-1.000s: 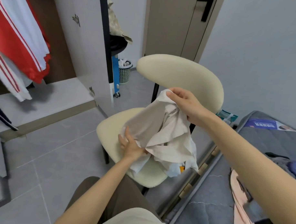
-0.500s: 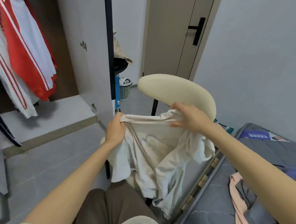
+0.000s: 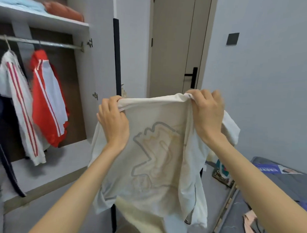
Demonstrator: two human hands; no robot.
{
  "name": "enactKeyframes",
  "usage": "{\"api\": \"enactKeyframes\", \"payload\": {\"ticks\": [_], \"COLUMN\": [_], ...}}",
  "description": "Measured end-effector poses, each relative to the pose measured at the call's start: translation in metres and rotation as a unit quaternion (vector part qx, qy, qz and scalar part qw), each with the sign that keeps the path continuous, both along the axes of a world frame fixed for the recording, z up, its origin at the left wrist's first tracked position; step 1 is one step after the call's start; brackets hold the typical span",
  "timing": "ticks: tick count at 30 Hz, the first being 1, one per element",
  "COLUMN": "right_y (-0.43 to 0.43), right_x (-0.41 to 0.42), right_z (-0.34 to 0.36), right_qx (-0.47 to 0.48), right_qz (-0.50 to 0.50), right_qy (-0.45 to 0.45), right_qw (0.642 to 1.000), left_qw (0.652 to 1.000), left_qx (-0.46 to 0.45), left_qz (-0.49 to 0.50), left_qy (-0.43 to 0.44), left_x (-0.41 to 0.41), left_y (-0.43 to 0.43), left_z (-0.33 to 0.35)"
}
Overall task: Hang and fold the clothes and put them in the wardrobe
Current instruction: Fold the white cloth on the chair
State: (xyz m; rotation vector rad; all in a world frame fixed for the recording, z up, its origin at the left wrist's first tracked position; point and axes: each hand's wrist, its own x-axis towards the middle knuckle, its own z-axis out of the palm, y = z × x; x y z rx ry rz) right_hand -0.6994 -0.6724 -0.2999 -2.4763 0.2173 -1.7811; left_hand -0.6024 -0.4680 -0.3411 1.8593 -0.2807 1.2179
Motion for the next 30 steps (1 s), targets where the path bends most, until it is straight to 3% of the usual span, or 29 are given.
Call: {"api": "enactKeyframes", "payload": {"ticks": [4, 7, 12, 20, 25, 30], "right_y": [0.002, 0.000, -0.003, -0.027, -0.032, -0.035], "right_x": [-0.009, -0.004, 0.022, 0.092, 0.151, 0.216], "right_z": [-0.006, -0.017, -0.050, -0.139, -0.186, -0.217], "right_qx": [0.005, 0.008, 0.002, 0.004, -0.003, 0.004], "right_qz": [-0.003, -0.014, -0.007, 0.015, 0.025, 0.057], "right_qy": [-0.047, -0.029, 0.082, 0.294, 0.377, 0.416], "right_qw": [0.999, 0.999, 0.997, 0.956, 0.926, 0.908], "left_qw": [1.000, 0.998, 0.980, 0.929, 0.906, 0.905], "left_qx": [0.014, 0.052, 0.157, 0.256, 0.269, 0.216], "left_qz": [0.003, 0.015, 0.050, -0.003, -0.003, -0.025], "left_qy": [0.000, 0.025, 0.108, 0.265, 0.327, 0.365], "left_x": [-0.008, -0.008, 0.006, 0.064, 0.112, 0.159], "left_y": [0.005, 0.005, 0.008, 0.011, 0.005, -0.005], "left_z": [-0.004, -0.020, -0.065, -0.148, -0.193, -0.222]}}
